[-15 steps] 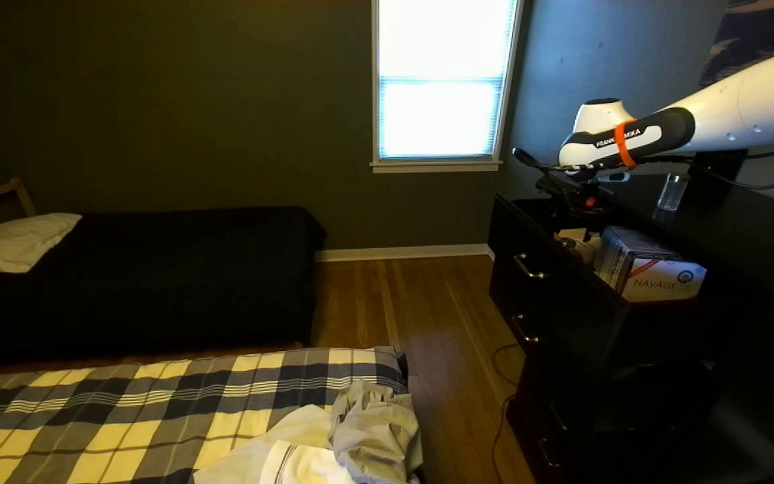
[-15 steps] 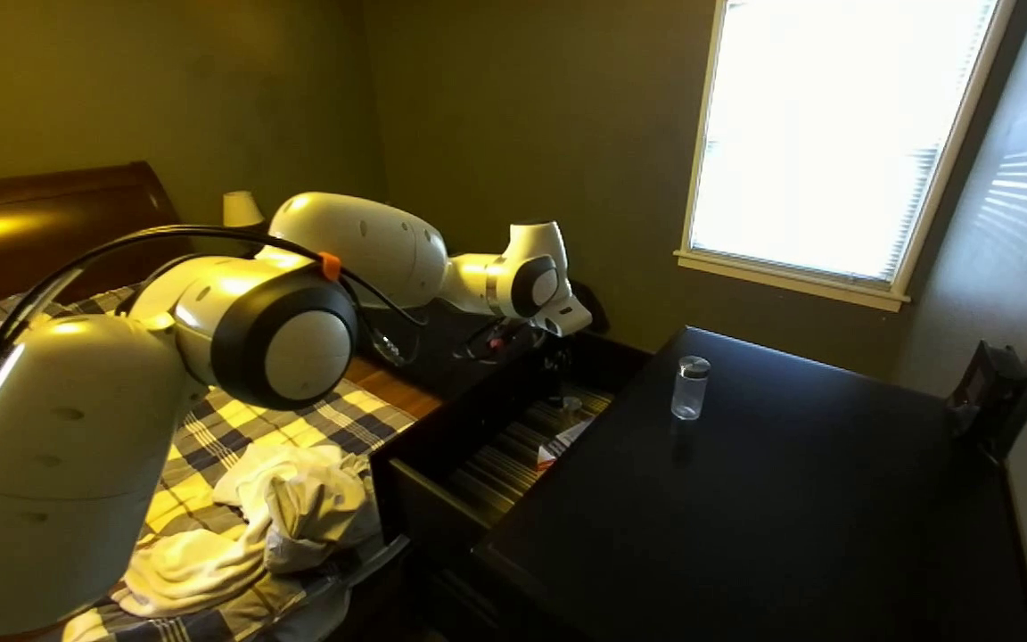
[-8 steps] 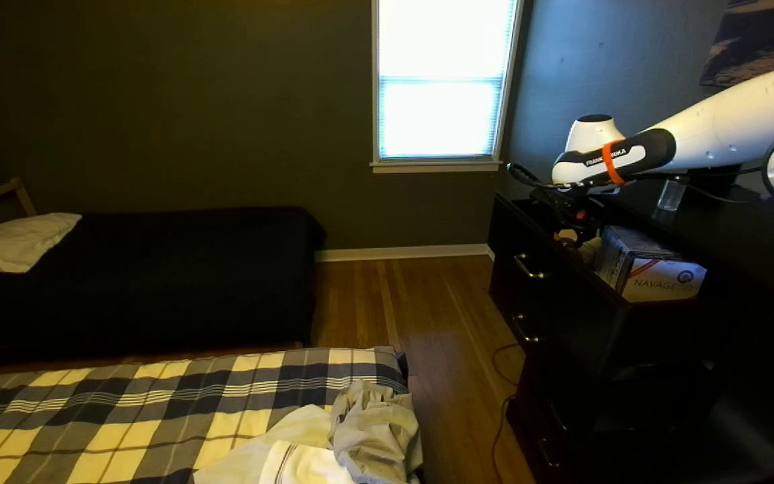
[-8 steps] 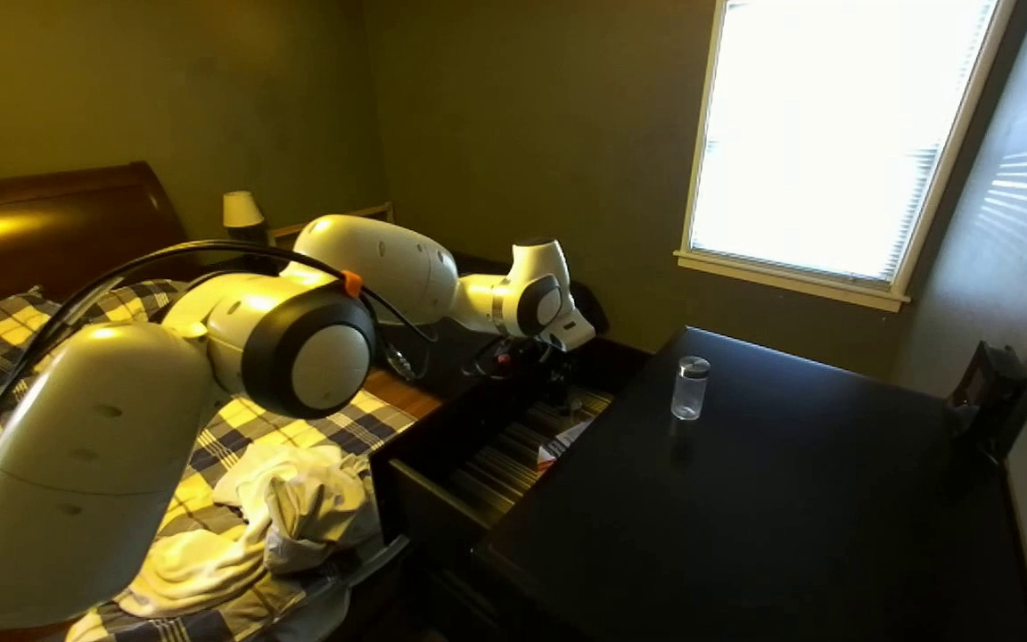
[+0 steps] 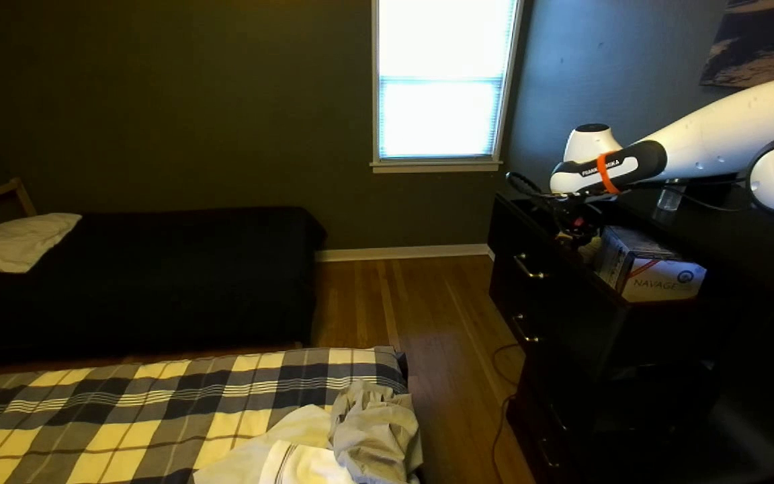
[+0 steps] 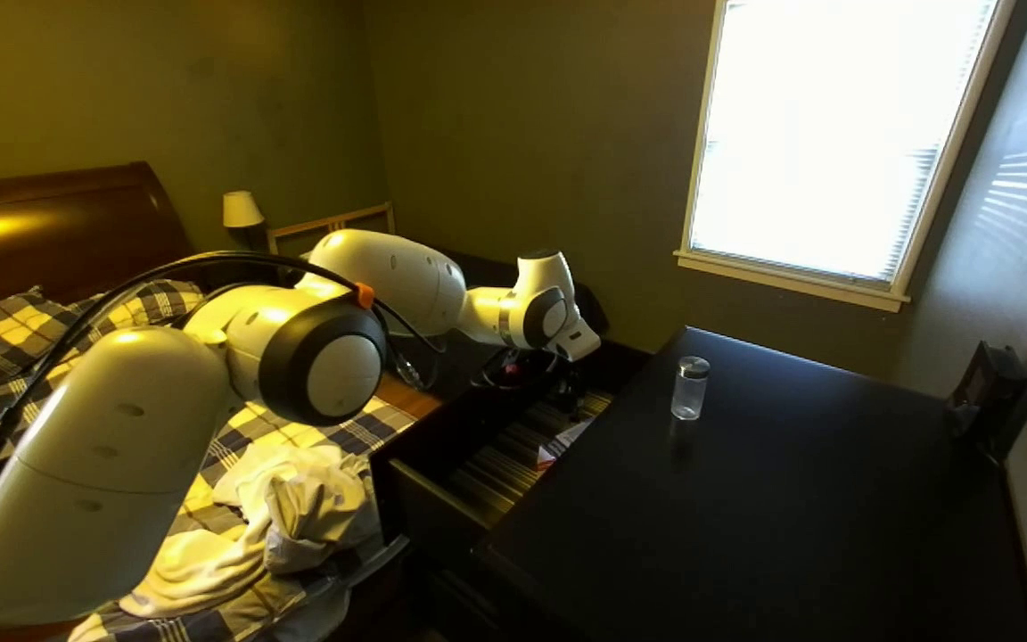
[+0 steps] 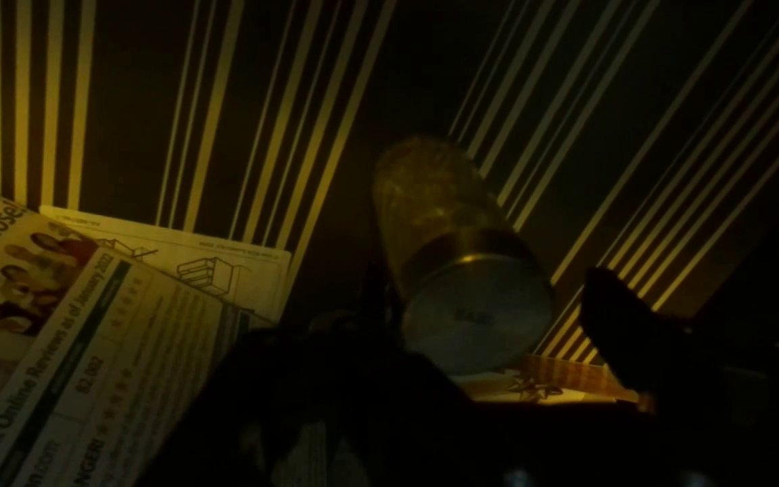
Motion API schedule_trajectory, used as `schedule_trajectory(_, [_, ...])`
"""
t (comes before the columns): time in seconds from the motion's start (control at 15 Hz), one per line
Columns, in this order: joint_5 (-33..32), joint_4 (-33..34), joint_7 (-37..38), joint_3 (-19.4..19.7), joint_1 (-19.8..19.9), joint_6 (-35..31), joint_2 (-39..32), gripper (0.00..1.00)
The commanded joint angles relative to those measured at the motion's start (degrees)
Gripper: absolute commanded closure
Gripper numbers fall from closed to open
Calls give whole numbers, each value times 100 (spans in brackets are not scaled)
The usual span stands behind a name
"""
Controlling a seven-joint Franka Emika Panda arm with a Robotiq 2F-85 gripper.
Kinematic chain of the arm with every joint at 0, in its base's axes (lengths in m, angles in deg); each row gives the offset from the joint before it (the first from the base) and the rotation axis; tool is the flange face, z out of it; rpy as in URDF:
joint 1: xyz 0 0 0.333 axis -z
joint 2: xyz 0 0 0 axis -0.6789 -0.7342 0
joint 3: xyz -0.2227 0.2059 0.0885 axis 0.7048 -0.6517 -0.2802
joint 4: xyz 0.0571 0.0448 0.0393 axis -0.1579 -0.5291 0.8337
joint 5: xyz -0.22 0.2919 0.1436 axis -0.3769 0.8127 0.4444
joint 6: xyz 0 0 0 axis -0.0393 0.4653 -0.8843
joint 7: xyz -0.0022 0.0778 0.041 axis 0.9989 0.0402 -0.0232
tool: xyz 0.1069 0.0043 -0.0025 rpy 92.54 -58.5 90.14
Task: Remove the glass container from the top drawer, put it on the table and close the top drawer
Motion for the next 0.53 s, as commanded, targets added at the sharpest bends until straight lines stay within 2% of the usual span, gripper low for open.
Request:
schedule_trajectory(0.0, [36,144,57,74,-85,48,-117,55])
schedule_trajectory(0.2, [-17,141,174,141,-158,266,-9,76])
schedule_trajectory(0.47, [-26,195,240,176,-209,789,336,76])
